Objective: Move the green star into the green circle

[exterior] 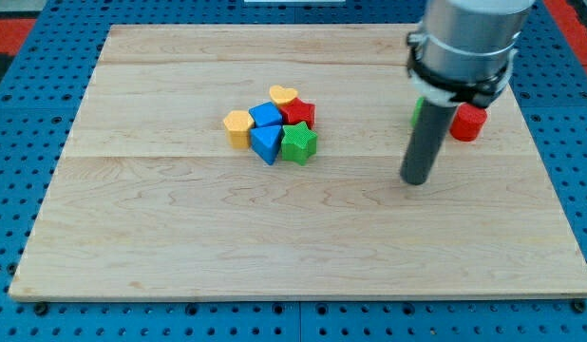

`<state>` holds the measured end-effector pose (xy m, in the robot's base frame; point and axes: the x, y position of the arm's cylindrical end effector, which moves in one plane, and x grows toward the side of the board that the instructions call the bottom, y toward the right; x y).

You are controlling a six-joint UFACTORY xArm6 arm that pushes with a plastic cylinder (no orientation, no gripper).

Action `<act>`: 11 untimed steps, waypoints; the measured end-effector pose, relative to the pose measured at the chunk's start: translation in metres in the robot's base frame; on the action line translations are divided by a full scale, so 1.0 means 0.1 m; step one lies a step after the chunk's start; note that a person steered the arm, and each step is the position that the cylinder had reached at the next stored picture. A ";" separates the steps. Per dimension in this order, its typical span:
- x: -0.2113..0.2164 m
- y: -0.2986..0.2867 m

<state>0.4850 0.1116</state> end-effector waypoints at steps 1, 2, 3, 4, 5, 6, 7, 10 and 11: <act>0.01 -0.53; 0.01 -0.80; 0.01 -1.12; -0.17 -1.19; -0.38 -1.16; -0.43 -1.53; -0.62 -1.49; -0.65 0.04; -0.59 0.04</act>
